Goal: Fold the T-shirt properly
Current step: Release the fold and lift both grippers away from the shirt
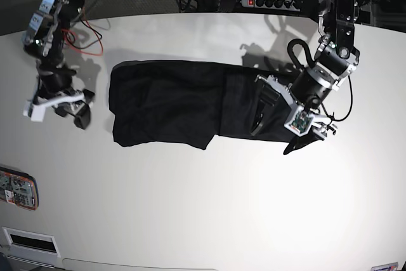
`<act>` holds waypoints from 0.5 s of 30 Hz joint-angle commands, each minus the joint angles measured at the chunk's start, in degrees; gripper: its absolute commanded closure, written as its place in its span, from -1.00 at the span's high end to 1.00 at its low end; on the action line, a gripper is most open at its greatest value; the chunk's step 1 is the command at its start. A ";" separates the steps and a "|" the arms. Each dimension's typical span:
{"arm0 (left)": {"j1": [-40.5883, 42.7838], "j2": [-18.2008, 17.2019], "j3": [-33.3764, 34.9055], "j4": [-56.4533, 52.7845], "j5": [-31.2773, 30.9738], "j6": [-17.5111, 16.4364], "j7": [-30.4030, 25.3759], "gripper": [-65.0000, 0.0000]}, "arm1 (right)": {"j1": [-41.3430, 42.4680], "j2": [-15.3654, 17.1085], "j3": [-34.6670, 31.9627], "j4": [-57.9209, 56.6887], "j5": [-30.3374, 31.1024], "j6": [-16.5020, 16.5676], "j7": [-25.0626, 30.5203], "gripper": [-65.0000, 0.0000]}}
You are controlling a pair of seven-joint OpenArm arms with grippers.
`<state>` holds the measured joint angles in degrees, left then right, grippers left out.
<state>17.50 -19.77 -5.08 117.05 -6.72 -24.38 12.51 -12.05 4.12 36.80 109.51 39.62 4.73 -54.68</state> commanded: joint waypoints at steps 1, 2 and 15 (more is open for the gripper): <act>1.01 -0.41 -1.20 1.14 0.96 0.34 -3.77 0.40 | 0.93 1.02 0.43 0.33 2.45 0.41 0.57 0.30; 1.80 -0.41 -1.82 1.14 2.19 0.34 -5.79 0.40 | 0.93 1.02 0.43 -0.55 3.24 0.41 -0.40 0.30; 4.88 4.87 -11.75 0.79 4.74 4.73 -13.88 0.40 | 1.28 7.35 -8.80 -22.44 3.33 6.92 -3.39 0.30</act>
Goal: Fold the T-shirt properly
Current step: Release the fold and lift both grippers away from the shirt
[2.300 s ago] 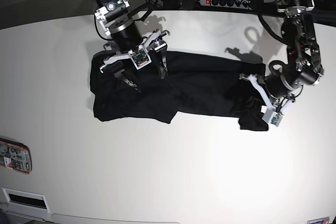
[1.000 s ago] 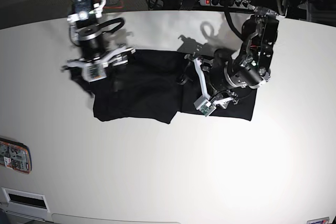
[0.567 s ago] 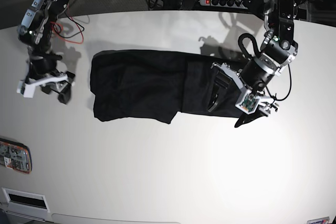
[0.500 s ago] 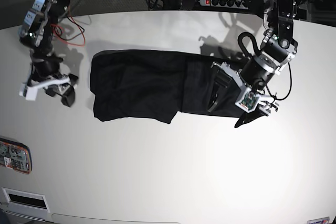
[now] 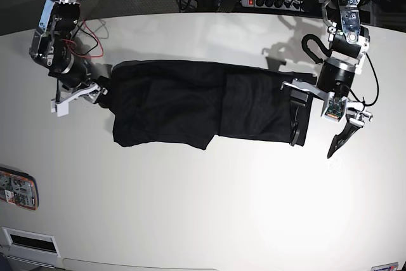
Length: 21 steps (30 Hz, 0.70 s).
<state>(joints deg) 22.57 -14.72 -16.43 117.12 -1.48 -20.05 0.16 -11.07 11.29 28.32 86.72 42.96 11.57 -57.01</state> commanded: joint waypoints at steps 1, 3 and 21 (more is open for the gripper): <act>-0.19 -0.18 -0.41 0.73 -0.50 0.41 -1.53 0.40 | 0.30 0.18 -1.19 0.10 -0.01 0.08 -0.61 0.30; -0.19 -0.18 -0.41 0.73 -0.50 0.41 -1.53 0.40 | 0.30 0.18 -2.60 -0.26 -0.01 0.08 -0.17 0.30; 1.92 -0.18 -0.50 0.64 -0.50 0.41 -1.44 0.40 | 8.57 -3.33 -14.56 -9.31 0.07 1.92 1.32 0.30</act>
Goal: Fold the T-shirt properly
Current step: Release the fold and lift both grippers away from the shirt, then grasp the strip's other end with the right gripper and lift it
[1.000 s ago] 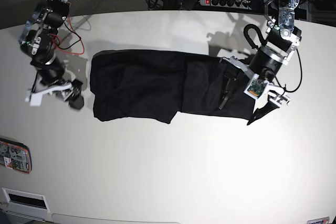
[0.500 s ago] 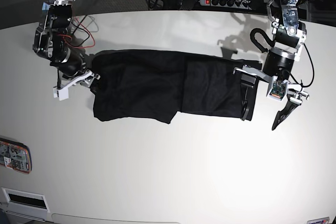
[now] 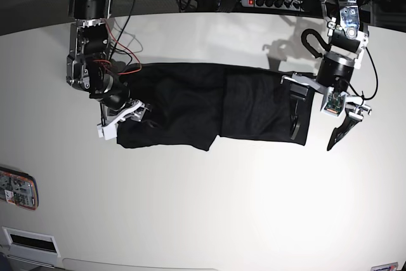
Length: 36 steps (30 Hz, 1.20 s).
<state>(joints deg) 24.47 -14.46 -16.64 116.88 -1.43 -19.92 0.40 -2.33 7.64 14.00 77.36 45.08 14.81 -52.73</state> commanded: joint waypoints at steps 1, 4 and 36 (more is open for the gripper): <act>0.10 -0.44 -0.28 0.88 -0.55 0.27 -1.68 0.40 | -0.35 0.32 -0.24 0.66 -2.05 -1.31 -2.79 0.28; 0.37 -0.53 -0.28 0.88 -0.55 0.27 -1.68 0.40 | -0.35 0.32 -0.24 2.95 -2.05 -1.31 -2.70 0.06; 0.37 -0.09 0.16 0.79 -0.46 0.36 -1.68 0.40 | 3.16 1.72 -12.81 21.49 -71.41 -9.23 -14.92 -1.00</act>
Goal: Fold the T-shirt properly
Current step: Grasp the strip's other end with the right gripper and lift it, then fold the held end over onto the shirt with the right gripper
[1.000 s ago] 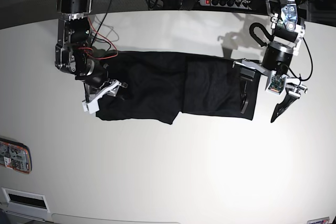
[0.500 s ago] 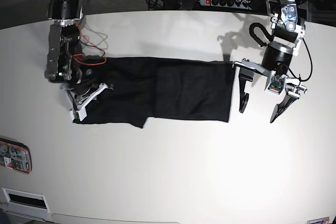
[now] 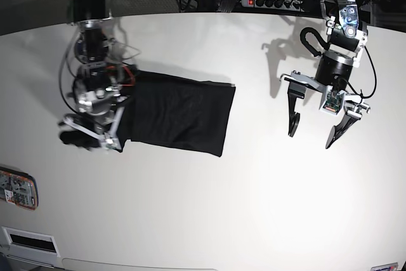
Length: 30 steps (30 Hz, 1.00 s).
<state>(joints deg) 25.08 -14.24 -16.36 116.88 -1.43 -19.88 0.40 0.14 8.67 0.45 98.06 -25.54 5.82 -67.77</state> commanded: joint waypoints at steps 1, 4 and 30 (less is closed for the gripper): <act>-0.16 -0.31 -0.12 0.79 -0.46 0.32 -1.68 0.40 | 0.69 -0.27 -1.37 2.73 -1.93 -0.24 -1.29 -1.00; -0.16 -0.31 -0.12 0.79 -0.46 0.32 -1.68 0.40 | 2.01 -1.68 -6.91 5.54 -5.45 -0.24 -4.01 -1.00; 1.86 -0.75 1.81 0.79 -0.46 0.32 -1.68 0.40 | 3.33 -16.53 -26.60 6.60 -19.34 -0.51 -4.19 -1.00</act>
<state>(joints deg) 27.24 -14.48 -14.35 116.77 -1.26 -20.18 0.40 2.39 -7.18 -26.02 103.70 -44.01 5.76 -73.06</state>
